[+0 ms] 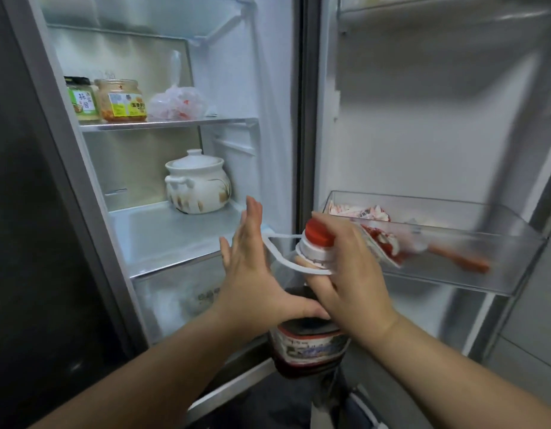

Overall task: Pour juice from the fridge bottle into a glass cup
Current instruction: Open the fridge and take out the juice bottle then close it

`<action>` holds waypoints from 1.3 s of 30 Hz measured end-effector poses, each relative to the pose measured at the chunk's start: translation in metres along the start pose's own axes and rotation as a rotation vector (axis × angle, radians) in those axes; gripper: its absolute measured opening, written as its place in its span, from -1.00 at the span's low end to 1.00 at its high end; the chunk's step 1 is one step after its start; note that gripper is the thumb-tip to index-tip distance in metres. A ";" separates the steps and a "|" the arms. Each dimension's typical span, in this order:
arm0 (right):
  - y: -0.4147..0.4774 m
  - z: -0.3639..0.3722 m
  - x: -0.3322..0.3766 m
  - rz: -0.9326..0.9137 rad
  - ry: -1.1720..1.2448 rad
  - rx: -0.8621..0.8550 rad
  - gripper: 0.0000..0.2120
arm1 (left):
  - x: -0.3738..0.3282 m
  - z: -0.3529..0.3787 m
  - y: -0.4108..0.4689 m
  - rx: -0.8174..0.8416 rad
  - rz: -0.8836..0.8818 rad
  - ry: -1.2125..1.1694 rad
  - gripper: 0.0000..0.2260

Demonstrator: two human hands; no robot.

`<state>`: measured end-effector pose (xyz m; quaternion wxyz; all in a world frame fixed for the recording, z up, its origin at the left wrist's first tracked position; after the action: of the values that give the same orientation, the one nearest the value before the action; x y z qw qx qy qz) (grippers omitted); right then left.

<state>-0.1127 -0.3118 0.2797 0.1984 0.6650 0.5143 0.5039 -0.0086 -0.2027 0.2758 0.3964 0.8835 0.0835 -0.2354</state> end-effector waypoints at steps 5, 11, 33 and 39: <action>-0.020 -0.017 -0.001 -0.022 -0.008 0.036 -0.47 | -0.015 -0.013 0.000 0.186 0.095 -0.128 0.21; -0.034 -0.016 0.002 0.057 0.033 0.133 -0.30 | -0.059 -0.014 0.024 0.750 0.210 0.379 0.20; -0.062 -0.032 -0.002 0.113 0.044 -0.012 -0.18 | -0.070 0.003 -0.007 0.564 0.432 0.492 -0.31; -0.070 -0.026 0.000 0.176 0.103 0.047 -0.26 | -0.069 0.020 -0.001 0.698 0.416 0.653 -0.31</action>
<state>-0.1692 -0.2906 0.2359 0.1108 0.6853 0.4750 0.5408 -0.0768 -0.2138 0.2968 0.0700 0.9883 -0.0581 0.1222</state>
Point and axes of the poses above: each hand's wrist, its own y-axis towards the middle knuckle, its own z-axis out of the palm, x = y × z, the point moved 2 cm from there along y, towards the middle knuckle, and after that the axes turned 9 degrees about z, right-handed, at the moved point
